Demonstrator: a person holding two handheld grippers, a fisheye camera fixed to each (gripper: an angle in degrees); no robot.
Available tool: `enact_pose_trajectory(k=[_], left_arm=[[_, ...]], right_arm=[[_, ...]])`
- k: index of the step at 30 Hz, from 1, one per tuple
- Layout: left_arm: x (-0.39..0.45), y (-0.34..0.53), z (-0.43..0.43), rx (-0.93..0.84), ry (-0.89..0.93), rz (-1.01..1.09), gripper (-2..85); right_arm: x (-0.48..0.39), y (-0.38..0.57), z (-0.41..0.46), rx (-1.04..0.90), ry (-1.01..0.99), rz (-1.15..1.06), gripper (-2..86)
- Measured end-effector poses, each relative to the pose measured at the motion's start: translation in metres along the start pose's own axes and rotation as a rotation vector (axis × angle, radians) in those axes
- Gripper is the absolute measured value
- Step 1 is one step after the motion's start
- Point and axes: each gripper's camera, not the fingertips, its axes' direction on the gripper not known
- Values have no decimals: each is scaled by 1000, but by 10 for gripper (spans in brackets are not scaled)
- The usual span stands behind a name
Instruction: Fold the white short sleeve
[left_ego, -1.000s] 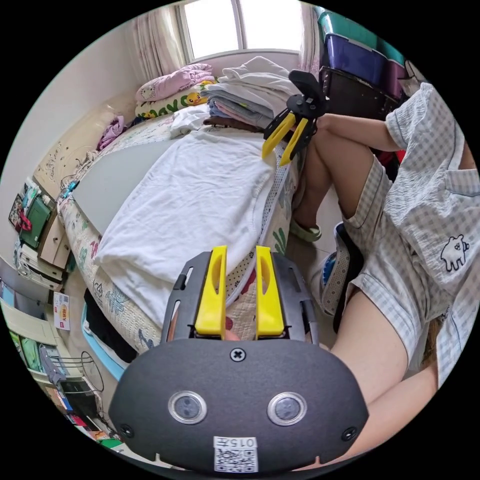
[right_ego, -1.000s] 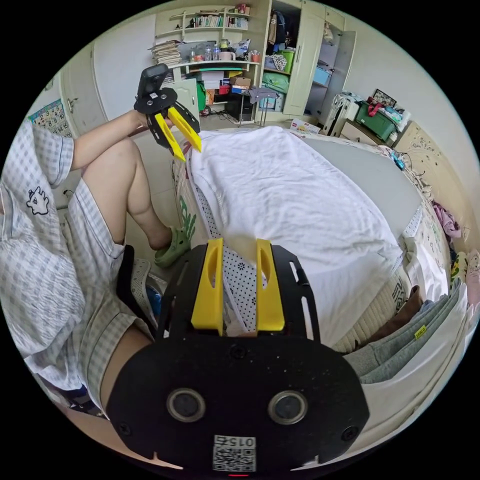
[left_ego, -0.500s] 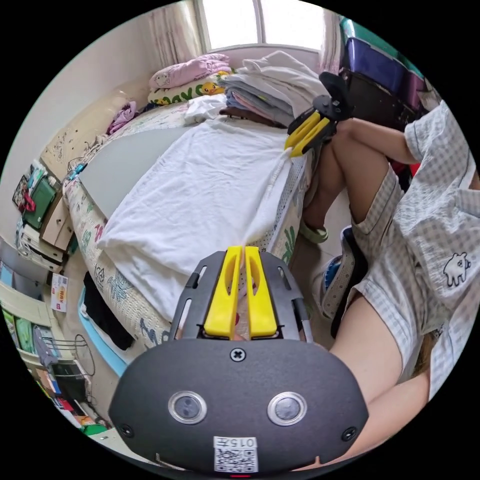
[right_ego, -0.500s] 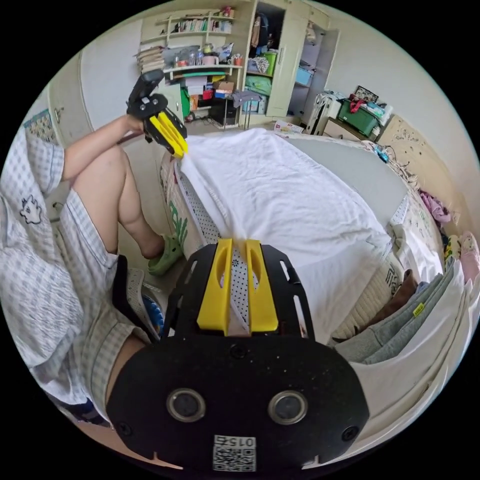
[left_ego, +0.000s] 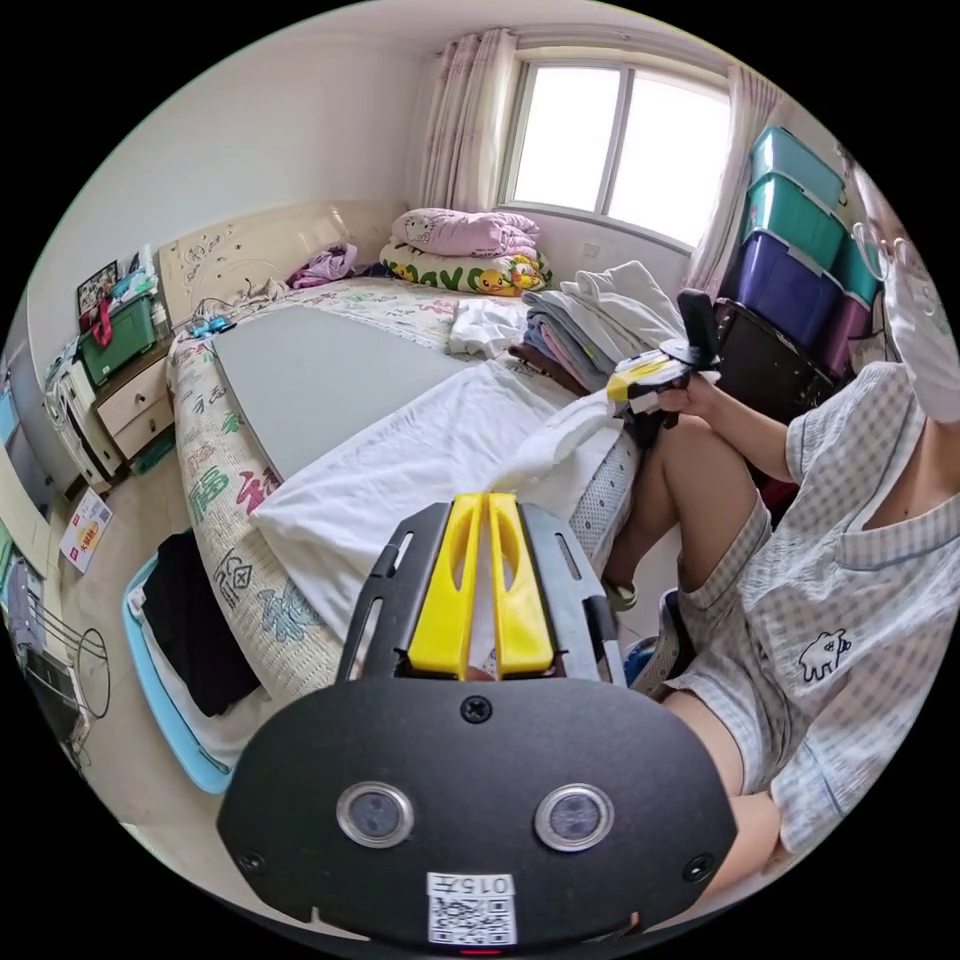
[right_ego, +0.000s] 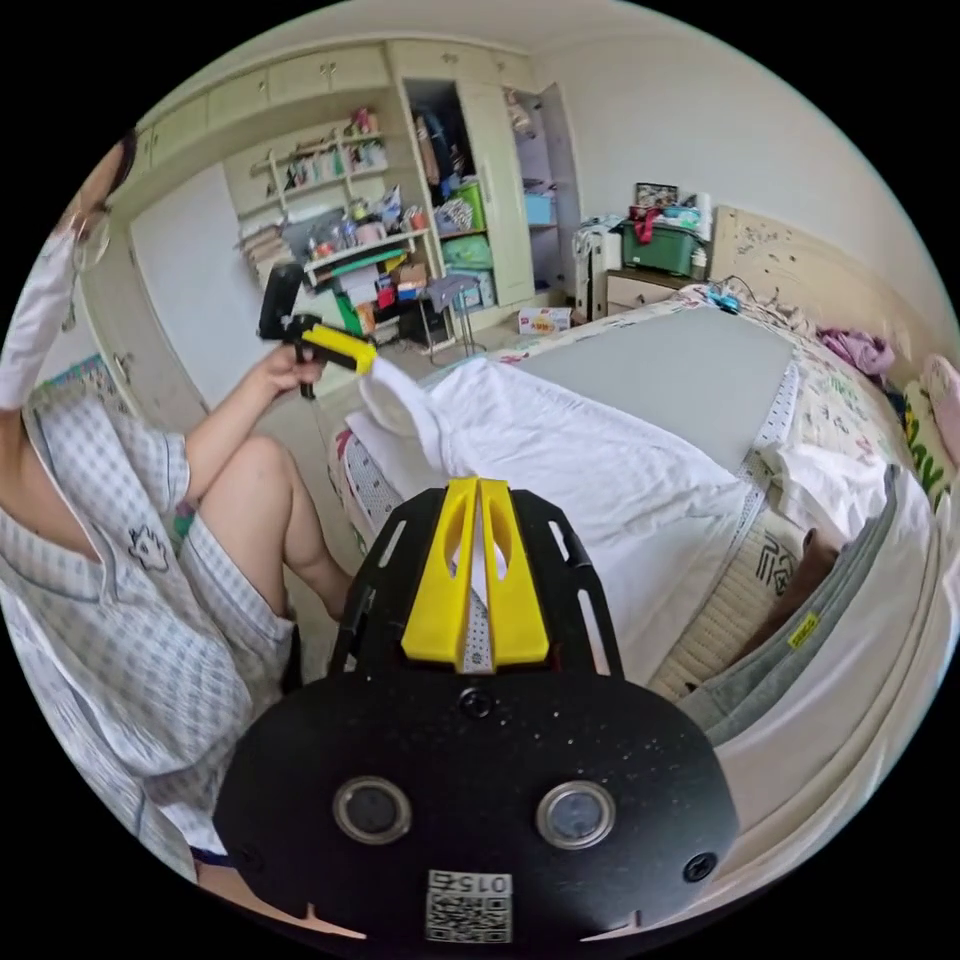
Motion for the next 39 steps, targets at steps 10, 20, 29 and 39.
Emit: enact_pose_trajectory(k=[10,20,29,39], left_arm=[[-66,-31,34,-44,1,-140,3],[-98,-34,54,-97,-45,-230,11],[-114,-26,58,-86,34,-305,81],[-134,-33,103,-224,-9,-359,82]], right_arm=[[9,-21,69,-302,45,-160,81],[56,-34,58,-212,87,101,19],[118,-28,54,-173,-55,408,9],[132,-37,55,-172,-53,434,6]])
